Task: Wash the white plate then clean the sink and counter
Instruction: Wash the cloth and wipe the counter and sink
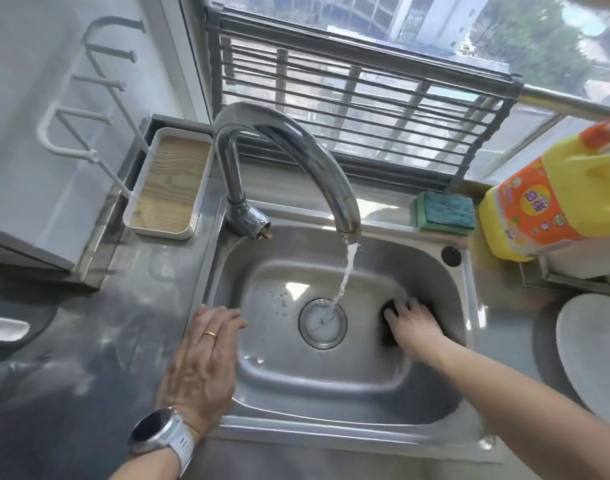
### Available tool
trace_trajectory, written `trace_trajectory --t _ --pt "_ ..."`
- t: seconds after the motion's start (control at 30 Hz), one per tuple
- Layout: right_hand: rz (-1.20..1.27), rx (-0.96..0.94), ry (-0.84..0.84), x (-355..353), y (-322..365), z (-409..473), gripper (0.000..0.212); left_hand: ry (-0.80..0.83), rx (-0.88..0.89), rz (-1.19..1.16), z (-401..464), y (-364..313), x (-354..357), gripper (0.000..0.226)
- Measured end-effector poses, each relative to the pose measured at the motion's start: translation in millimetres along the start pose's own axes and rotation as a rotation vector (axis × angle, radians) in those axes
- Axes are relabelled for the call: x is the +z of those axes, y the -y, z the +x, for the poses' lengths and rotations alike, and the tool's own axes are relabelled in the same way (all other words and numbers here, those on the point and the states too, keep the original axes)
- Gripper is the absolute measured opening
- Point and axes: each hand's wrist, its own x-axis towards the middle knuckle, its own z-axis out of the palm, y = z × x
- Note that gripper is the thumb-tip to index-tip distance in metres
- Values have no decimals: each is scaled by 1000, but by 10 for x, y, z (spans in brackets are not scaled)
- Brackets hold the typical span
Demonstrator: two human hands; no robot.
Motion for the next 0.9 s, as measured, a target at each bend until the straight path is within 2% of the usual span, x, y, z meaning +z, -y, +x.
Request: trace_trajectory --t 0.07,0.13,0.2,0.27,0.33,0.37,0.47,0.57,0.63,0.67,0.73,0.8,0.87,0.9 --pt "151 4 260 144 287 -221 60 1 -10 8 -2 -6 1 36" --pt "352 -35 487 126 569 -342 57 2 -21 8 7 -19 -11 38" --pt "563 -73 544 -66 847 -366 44 2 -17 9 9 -33 -25 40" --pt "783 -143 528 -370 1178 -353 36 -8 -14 11 11 -27 -31 42" --pt "1026 -191 429 -657 1667 -242 35 -20 -24 -6 15 -44 -34 42" --pt "1070 -228 336 -767 1962 -142 37 -31 -33 -14 15 -44 -33 41" --pt "946 -203 28 -872 2581 288 46 -46 -27 -15 18 -65 -35 42" --pt "667 -91 -318 -874 2395 751 45 -71 2 -17 23 -27 11 38" --pt "676 -58 -418 -857 2041 879 38 -70 7 -17 29 0 30 39" --pt "733 -12 -392 -837 1856 833 32 -61 8 -8 20 13 35 40" --pt "1045 128 -225 -780 1561 633 26 -25 13 10 -2 39 30 41" --pt "1639 316 5 -857 1329 293 21 -15 -30 -8 7 -1 1 39" --pt "2120 420 98 -965 1146 -38 20 -43 -205 -194 118 -231 -86 32" --pt "2265 449 139 -1041 1065 -169 21 -31 -350 -361 227 -408 -133 31"
